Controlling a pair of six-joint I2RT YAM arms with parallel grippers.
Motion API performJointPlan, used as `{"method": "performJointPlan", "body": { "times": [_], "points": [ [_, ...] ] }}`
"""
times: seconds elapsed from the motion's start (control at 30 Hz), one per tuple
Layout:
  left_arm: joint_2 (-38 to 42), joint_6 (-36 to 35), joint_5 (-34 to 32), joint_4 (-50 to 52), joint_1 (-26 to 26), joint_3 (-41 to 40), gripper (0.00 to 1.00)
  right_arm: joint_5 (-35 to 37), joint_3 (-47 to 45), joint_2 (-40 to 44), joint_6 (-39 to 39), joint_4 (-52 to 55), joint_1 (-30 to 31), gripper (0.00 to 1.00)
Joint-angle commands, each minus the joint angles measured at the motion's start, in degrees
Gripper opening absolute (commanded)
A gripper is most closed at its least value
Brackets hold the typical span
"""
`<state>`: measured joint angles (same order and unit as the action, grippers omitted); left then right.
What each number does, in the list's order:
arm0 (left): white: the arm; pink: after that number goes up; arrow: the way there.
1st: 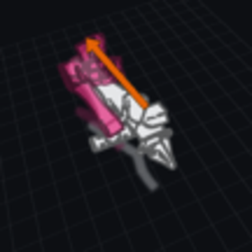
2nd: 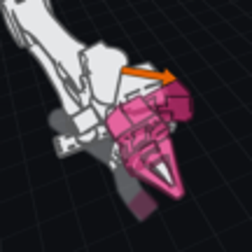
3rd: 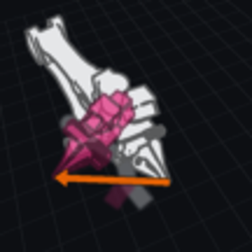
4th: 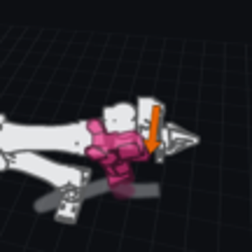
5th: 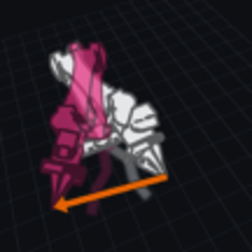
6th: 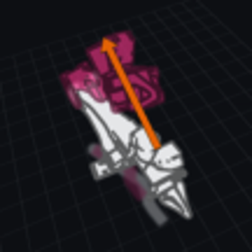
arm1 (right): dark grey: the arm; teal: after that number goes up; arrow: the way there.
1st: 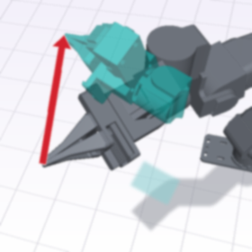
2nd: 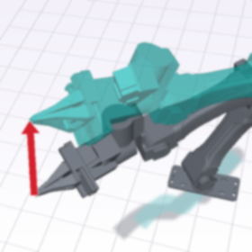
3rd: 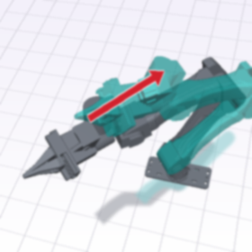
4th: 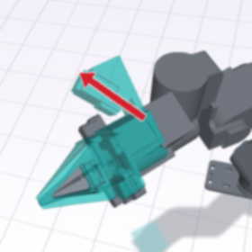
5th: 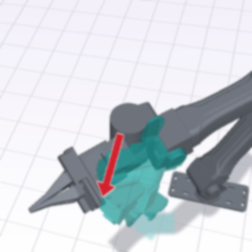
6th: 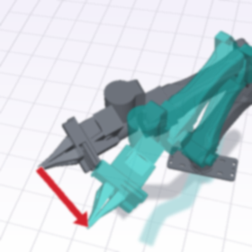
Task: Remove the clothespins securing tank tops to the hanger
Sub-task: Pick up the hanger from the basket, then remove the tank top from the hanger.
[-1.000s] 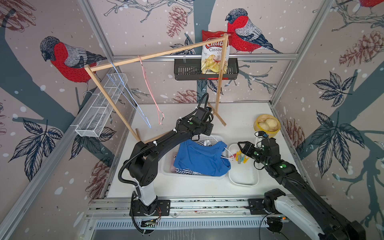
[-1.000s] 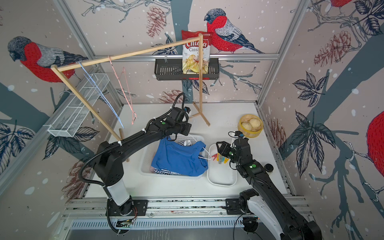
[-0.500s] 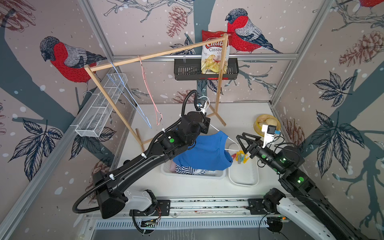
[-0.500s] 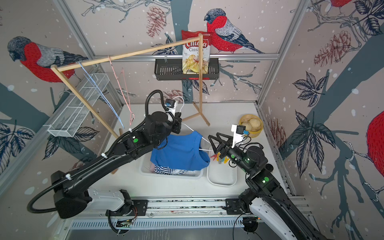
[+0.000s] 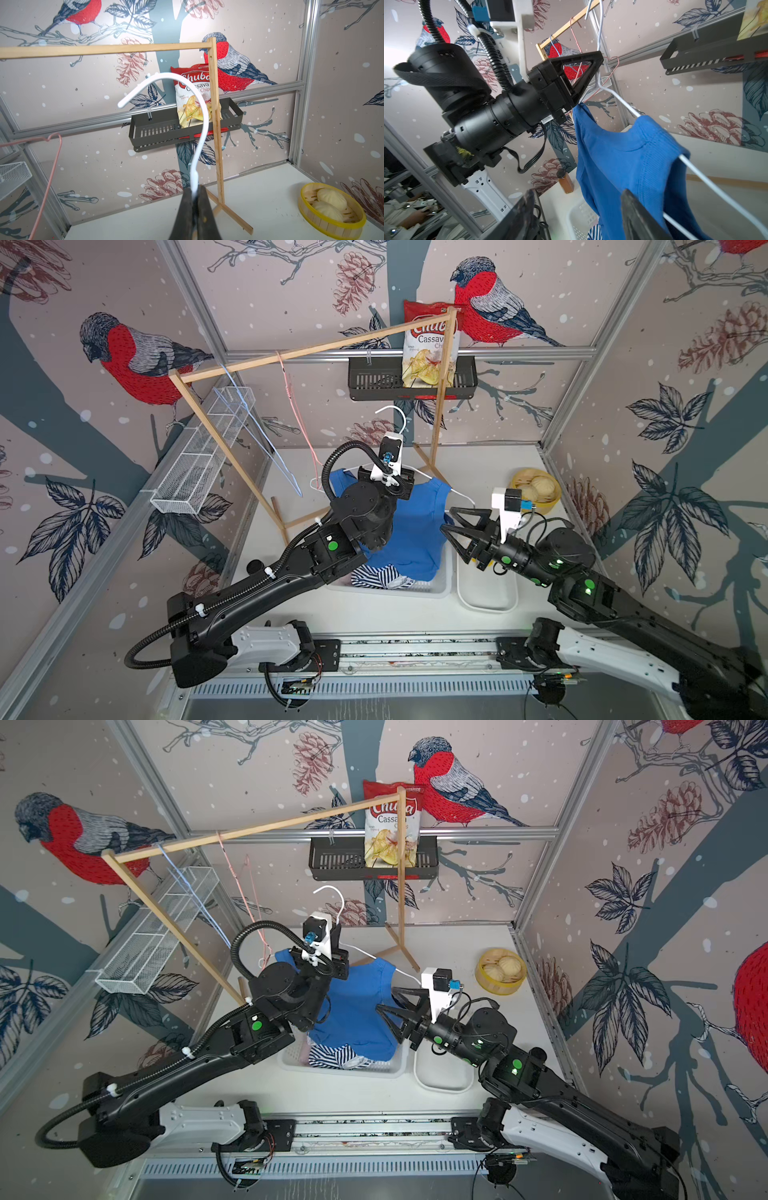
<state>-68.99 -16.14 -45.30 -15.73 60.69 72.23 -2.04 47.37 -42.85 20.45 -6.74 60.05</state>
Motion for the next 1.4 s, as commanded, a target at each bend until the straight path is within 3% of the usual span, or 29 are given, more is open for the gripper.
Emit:
{"method": "performJointPlan", "body": {
  "times": [0.0, 0.1, 0.43, 0.5, 0.57, 0.73, 0.97, 1.3, 1.37],
  "points": [
    [0.11, -6.56, -1.04, -11.65, 0.95, 0.37, 0.0, 12.58, 2.82, -2.86, -3.25, 1.36, 1.42, 0.65],
    [0.13, -7.54, -0.79, -12.3, 1.6, 0.98, 0.0, 16.7, 3.11, -3.84, -2.43, 0.53, 1.47, 0.64],
    [1.58, -4.08, 0.63, -11.38, 2.31, 0.26, 0.0, 17.16, 4.39, -9.18, -2.94, -5.46, 1.47, 0.56],
    [1.67, -3.77, 0.37, -10.92, 2.29, 0.26, 0.0, 17.12, 4.87, -9.96, -2.96, -6.24, 1.43, 0.41],
    [1.66, -4.2, -0.42, -10.41, 2.33, 0.14, 0.0, 16.52, 5.58, -10.16, -2.92, -5.88, 1.47, 0.19],
    [1.1, -5.06, -1.62, -9.03, 2.33, -0.09, 0.0, 14.53, 4.37, -8.17, -2.34, -7.22, 1.47, 0.0],
    [-0.26, -5.23, -3.46, -7.22, 2.33, -0.29, 0.0, 14.21, -0.97, -1.41, -0.73, -11.43, 1.12, 0.0],
    [2.17, -5.95, -4.11, -8.3, 2.32, -1.24, 0.0, 31.14, -7.7, 14.45, 2.25, -4.39, 0.28, 0.0],
    [2.62, -6.27, -3.94, -8.79, 2.33, -0.93, 0.0, 31.71, -8.47, 17.28, 2.95, -1.53, 0.15, 0.0]
  ]
}}
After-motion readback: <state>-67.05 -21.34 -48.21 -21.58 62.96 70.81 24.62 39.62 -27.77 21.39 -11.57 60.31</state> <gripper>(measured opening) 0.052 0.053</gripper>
